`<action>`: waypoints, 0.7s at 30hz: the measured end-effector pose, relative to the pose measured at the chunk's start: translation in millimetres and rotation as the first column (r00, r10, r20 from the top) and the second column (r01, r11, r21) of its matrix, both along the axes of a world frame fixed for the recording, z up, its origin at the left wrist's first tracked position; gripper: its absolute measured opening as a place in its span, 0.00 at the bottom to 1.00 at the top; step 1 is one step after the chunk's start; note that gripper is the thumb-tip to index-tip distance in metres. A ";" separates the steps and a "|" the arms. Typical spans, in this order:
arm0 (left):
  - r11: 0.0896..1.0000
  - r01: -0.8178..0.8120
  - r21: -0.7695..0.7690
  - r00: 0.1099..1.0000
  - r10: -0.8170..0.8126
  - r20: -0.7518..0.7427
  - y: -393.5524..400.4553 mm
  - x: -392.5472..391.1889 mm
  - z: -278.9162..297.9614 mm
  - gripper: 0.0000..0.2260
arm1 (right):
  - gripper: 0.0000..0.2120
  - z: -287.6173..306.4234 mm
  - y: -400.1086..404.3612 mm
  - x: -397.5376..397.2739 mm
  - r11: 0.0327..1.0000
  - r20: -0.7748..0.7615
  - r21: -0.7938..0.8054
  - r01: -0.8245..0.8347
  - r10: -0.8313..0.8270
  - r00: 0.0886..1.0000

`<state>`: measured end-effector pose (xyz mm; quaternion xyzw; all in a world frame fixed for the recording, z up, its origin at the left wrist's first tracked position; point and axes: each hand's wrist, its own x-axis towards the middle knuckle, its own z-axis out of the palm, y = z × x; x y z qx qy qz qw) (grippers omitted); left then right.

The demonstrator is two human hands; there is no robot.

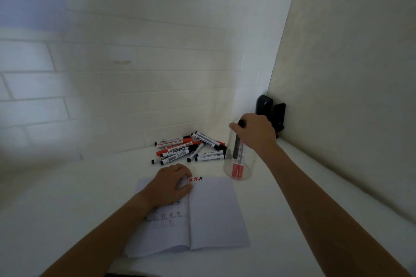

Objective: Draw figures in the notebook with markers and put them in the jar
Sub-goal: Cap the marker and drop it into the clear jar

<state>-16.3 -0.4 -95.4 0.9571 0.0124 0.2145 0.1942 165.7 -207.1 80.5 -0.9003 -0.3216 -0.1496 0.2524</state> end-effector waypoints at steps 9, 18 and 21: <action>0.999 0.043 0.034 0.999 -0.042 -0.019 3.9 -5.8 5.2 0.20 | 0.15 -11.1 6.2 -2.6 0.983 0.188 -0.175 0.059 -0.026 0.982; 0.999 0.032 -0.029 0.999 -0.031 0.022 9.9 -1.9 1.8 0.16 | 0.04 -56.9 24.1 -41.0 0.948 0.549 0.047 -0.315 0.239 0.801; 1.000 0.025 -0.001 0.999 -0.025 0.033 7.3 -0.1 3.0 0.15 | 0.06 -96.0 39.6 -39.4 0.915 0.331 -0.096 -0.391 0.400 0.855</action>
